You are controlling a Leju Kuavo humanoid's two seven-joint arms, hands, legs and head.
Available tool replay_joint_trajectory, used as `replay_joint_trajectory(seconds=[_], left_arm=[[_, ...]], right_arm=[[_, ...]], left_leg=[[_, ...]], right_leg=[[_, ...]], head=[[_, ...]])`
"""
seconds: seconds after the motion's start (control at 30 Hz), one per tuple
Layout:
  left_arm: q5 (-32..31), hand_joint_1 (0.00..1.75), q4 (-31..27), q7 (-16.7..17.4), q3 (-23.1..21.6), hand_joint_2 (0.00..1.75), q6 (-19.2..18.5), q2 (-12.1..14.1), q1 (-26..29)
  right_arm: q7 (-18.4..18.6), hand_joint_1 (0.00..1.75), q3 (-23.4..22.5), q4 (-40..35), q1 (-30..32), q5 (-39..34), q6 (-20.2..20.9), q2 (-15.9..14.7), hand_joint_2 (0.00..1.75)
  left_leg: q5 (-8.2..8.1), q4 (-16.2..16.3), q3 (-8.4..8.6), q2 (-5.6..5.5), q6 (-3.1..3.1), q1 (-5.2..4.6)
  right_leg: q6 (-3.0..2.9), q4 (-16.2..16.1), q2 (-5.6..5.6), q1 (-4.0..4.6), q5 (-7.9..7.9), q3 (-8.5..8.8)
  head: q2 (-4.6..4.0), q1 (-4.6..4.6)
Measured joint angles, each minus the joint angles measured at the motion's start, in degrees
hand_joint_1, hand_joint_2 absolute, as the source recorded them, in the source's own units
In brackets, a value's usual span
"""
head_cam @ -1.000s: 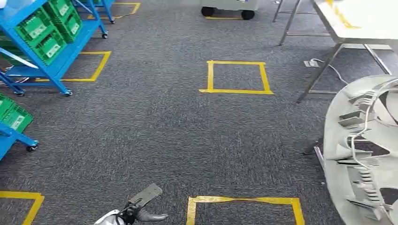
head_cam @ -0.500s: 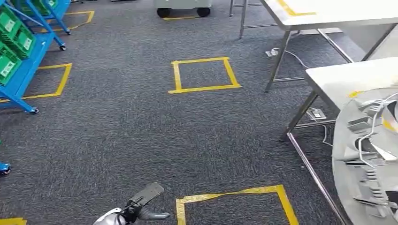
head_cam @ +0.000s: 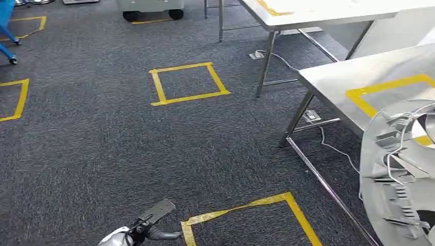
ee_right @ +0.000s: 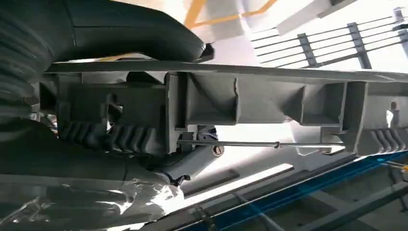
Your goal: Take the parts from the cabinet and place them on the table.
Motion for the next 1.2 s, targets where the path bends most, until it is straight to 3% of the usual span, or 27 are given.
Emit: replay_joint_trajectory(seconds=[0.03, 0.1, 0.13, 0.17, 0.2, 0.23, 0.33, 0.4, 0.43, 0.47, 0.5, 0.53, 0.57, 0.63, 0.67, 0.7, 0.73, 0.83, 0.87, 0.9, 0.93, 1.0, 1.03, 1.07, 1.1, 1.17, 1.2], left_arm=[[0.0, 0.0, 0.0, 0.0, 0.0, 1.75, 0.0, 0.0, 0.0], [0.0, 0.0, 0.0, 0.0, 0.0, 1.75, 0.1, 0.0, 0.0], [0.0, 0.0, 0.0, 0.0, 0.0, 1.75, 0.1, -0.1, 0.0], [0.0, 0.0, 0.0, 0.0, 0.0, 1.75, 0.1, 0.0, 0.1], [0.0, 0.0, 0.0, 0.0, 0.0, 1.75, 0.2, 0.1, 0.1], [0.0, 0.0, 0.0, 0.0, 0.0, 1.75, 0.2, 0.2, 0.1], [0.0, 0.0, 0.0, 0.0, 0.0, 1.75, 0.2, 0.0, -0.2], [0.0, 0.0, 0.0, -0.1, 0.0, 1.75, 0.3, 0.0, -0.3], [0.0, 0.0, 0.0, -0.1, 0.0, 1.75, 0.3, 0.0, -0.1], [0.0, 0.0, 0.0, -0.1, 0.0, 1.75, 0.3, 0.0, 0.0], [0.0, 0.0, 0.0, -0.1, 0.0, 1.75, 0.3, 0.0, 0.2], [0.0, 0.0, 0.0, 0.0, 0.0, 1.75, 0.3, 0.0, 0.2], [0.0, 0.0, 0.0, 0.0, 0.0, 1.75, 0.3, 0.0, 0.2], [0.0, 0.0, 0.0, 0.0, 0.0, 1.75, 0.3, 0.0, 0.0], [0.0, 0.0, 0.0, 0.0, 0.0, 1.75, 0.3, 0.0, 0.0], [-0.1, 0.0, 0.0, 0.0, 0.0, 1.75, 0.3, 0.0, 0.0], [0.0, 0.0, 0.0, 0.0, 0.0, 1.75, 0.3, 0.1, -0.1], [-0.1, 0.0, 0.0, 0.0, 0.0, 1.75, 0.2, 0.0, -0.1], [-0.1, 0.0, 0.0, 0.0, 0.0, 1.75, 0.2, 0.0, -0.3], [-0.2, 0.0, 0.0, 0.1, 0.0, 1.75, 0.2, 0.0, -0.4], [-0.2, 0.0, 0.0, 0.1, 0.0, 1.75, 0.1, 0.0, -0.4], [-0.3, 0.0, 0.0, 0.2, 0.0, 1.75, 0.0, 0.2, -0.1], [-0.4, 0.0, 0.0, 0.3, 0.0, 1.75, 0.0, 0.2, -0.1], [-0.3, 0.0, 0.0, 0.3, 0.0, 1.75, -0.1, 0.2, -0.1], [-0.4, 0.0, 0.0, 0.4, 0.0, 1.75, -0.1, 0.2, -0.2], [-0.5, 0.0, 0.0, 0.5, 0.0, 1.75, -0.1, 0.1, -0.4], [-0.6, 0.0, 0.0, 0.5, 0.0, 1.75, -0.1, 0.1, -0.4]], right_arm=[[0.0, 1.75, 0.0, 0.0, 0.1, 0.0, 0.1, 0.0, 1.75], [0.2, 1.75, 0.0, 0.1, 0.2, 0.0, 0.2, 0.0, 1.75], [0.2, 1.75, 0.0, 0.1, 0.4, 0.0, 0.4, 0.0, 1.75], [0.2, 1.75, 0.0, 0.0, 0.6, 0.0, 0.4, 0.0, 1.75], [0.3, 1.75, 0.0, 0.0, 0.6, 0.0, 0.6, 0.0, 1.75], [0.4, 1.75, 0.0, 0.0, 0.8, 0.0, 0.7, 0.0, 1.75], [0.6, 1.75, 0.0, 0.0, 1.1, 0.0, 0.9, 0.0, 1.75], [0.7, 1.75, 0.0, -0.1, 1.1, 0.0, 1.0, 0.0, 1.75], [0.8, 1.75, 0.1, -0.1, 1.0, 0.0, 1.0, 0.0, 1.75], [0.9, 1.75, 0.2, -0.1, 1.0, 0.0, 1.0, 0.0, 1.75], [0.9, 1.75, 0.3, -0.1, 1.0, 0.0, 1.0, 0.0, 1.75], [1.0, 1.75, 0.3, -0.1, 1.0, 0.0, 1.0, 0.0, 1.75], [1.0, 1.75, 0.3, -0.1, 1.0, 0.0, 1.0, 0.0, 1.75], [1.0, 1.75, 0.3, -0.1, 1.0, 0.0, 1.0, 0.0, 1.75], [1.0, 1.75, 0.3, -0.1, 1.0, 0.0, 1.1, 0.0, 1.75], [1.0, 1.75, 0.3, -0.1, 1.0, 0.0, 1.1, 0.0, 1.75], [1.0, 1.75, 0.3, -0.1, 1.0, 0.0, 1.1, 0.0, 1.75], [1.0, 1.75, 0.4, -0.1, 1.1, 0.0, 1.2, 0.0, 1.75], [1.0, 1.75, 0.4, -0.1, 1.1, 0.0, 1.3, 0.0, 1.75], [1.0, 1.75, 0.4, -0.1, 1.1, 0.0, 1.4, 0.0, 1.75], [1.0, 1.75, 0.4, -0.1, 0.9, 0.0, 1.5, 0.0, 1.75], [1.0, 1.75, 0.4, -0.1, 0.7, 0.0, 1.9, 0.0, 1.75], [1.0, 1.75, 0.4, 0.0, 0.7, 0.0, 2.1, 0.0, 1.75], [1.0, 1.75, 0.4, 0.0, 0.7, 0.0, 2.2, 0.0, 1.75], [1.0, 1.75, 0.5, 0.0, 0.7, 0.0, 2.4, 0.0, 1.75], [1.2, 1.75, 0.7, 0.0, 0.8, 0.0, 2.7, 0.0, 1.75], [1.2, 1.75, 0.9, 0.0, 0.7, 0.0, 3.0, 0.0, 1.75]], left_leg=[[-0.06, 0.0, 0.09, 0.72, 0.02, 0.0], [-0.29, 0.0, 0.38, 1.89, -0.15, 0.01], [-0.52, 0.0, 0.75, 2.59, -0.35, 0.01], [-0.77, 0.0, 1.2, 3.05, -0.67, -0.09], [-1.07, 0.1, 1.26, 3.52, -1.1, -0.62], [-1.14, 0.2, 1.33, 3.81, -1.3, -0.62], [-1.24, 0.1, 1.53, 5.26, -2.06, -0.41], [-3.44, 2.7, 0.43, 0.82, -2.63, -0.09], [-6.15, 7.5, -1.81, -0.47, -2.74, -0.09], [-8.48, 12.8, -4.41, -0.85, -2.84, -0.07], [-9.76, 16.9, -6.59, -0.96, -2.86, -0.07], [-9.69, 18.9, -7.87, -1.02, -2.82, -0.07], [-8.3, 18.0, -7.7, -1.07, -2.72, -0.07], [-3.05, 10.7, -4.53, -1.57, -2.46, 0.02], [-0.66, 5.9, -2.3, -3.27, -2.41, 0.2], [0.12, 2.5, -1.02, -6.26, -2.45, 0.39], [-0.73, 0.7, -0.35, -6.17, -2.15, 0.72], [-0.34, 1.0, -0.46, -4.41, -1.13, 0.26], [-0.04, 0.6, -0.44, -3.38, -0.63, 0.48], [-0.04, 0.6, -0.44, -2.93, -0.22, 0.35], [-0.1, 0.6, -0.47, -2.22, 0.07, 0.22], [-0.17, 0.6, -0.46, -0.65, 0.19, 0.0], [-0.2, 0.6, -0.48, 0.0, 0.19, -0.02], [-0.24, 0.6, -0.45, 0.42, 0.16, -0.01], [-0.36, 0.6, -0.37, 0.69, 0.02, 0.0], [-0.61, 0.6, 0.08, 1.03, -0.37, 0.06], [-0.78, 0.6, 0.29, 1.15, -0.64, -0.02]], right_leg=[[0.1, 0.9, -0.15, -0.03, 0.18, -0.33], [0.14, -4.2, -0.48, -0.05, 3.3, 2.66], [0.03, -11.0, -1.43, -0.04, 6.11, 6.57], [-0.02, -16.2, -3.65, 0.02, 7.47, 9.75], [-0.49, -17.1, -4.58, 0.49, 6.7, 10.4], [-0.99, -17.3, -3.47, 0.37, 7.01, 10.46], [-1.95, -17.4, -1.84, 0.53, 7.22, 9.98], [-2.54, -17.5, -0.89, 0.03, 7.52, 9.97], [-2.74, -17.5, -0.28, -0.06, 7.58, 9.9], [-2.87, -17.5, 0.42, -0.06, 7.62, 9.81], [-2.9, -17.5, 1.17, -0.03, 7.65, 9.73], [-2.9, -17.5, 1.98, -0.02, 7.68, 9.7], [-2.84, -17.5, 2.76, -0.03, 7.72, 9.73], [-2.62, -17.5, 4.47, -0.1, 7.86, 9.78], [-2.43, -17.5, 5.21, -0.2, 7.96, 9.78], [-2.09, -17.3, 5.83, 0.07, 8.04, 9.54], [-1.82, -16.8, 6.67, 0.14, 7.99, 8.97], [-0.61, -17.5, 8.48, -0.34, 8.74, 7.77], [-0.5, -17.0, 7.51, -0.33, 8.45, 7.71], [-0.44, -15.2, 3.81, 0.18, 6.91, 6.94], [-0.28, -11.5, 1.81, 0.23, 4.63, 5.27], [-0.12, -2.1, 0.23, 0.17, 0.24, 1.19], [0.01, 0.8, -0.08, 0.12, -0.52, 0.06], [0.09, 0.4, -0.18, 0.04, 0.2, 0.54], [0.11, -2.6, -0.26, -0.03, 2.01, 2.46], [0.0, -13.3, -0.91, -0.16, 6.23, 8.88], [-0.01, -16.9, -1.67, -0.12, 5.78, 10.88]], head=[[0.0, 0.0], [0.0, 0.04], [0.0, 0.02], [0.0, 0.04], [0.0, 0.07], [0.0, -0.2], [0.0, -0.05], [0.0, -0.26], [0.0, -0.39], [0.0, -0.44], [0.0, -0.44], [0.0, -0.44], [0.0, -0.42], [0.0, -0.44], [0.0, -0.44], [-0.02, -0.48], [0.0, -0.48], [0.0, -0.39], [0.0, -0.44], [0.0, 0.08], [0.0, 0.15], [0.0, 0.11], [0.0, 0.15], [0.0, 0.09], [0.0, 0.15], [-0.02, 0.15], [0.0, 0.17]])
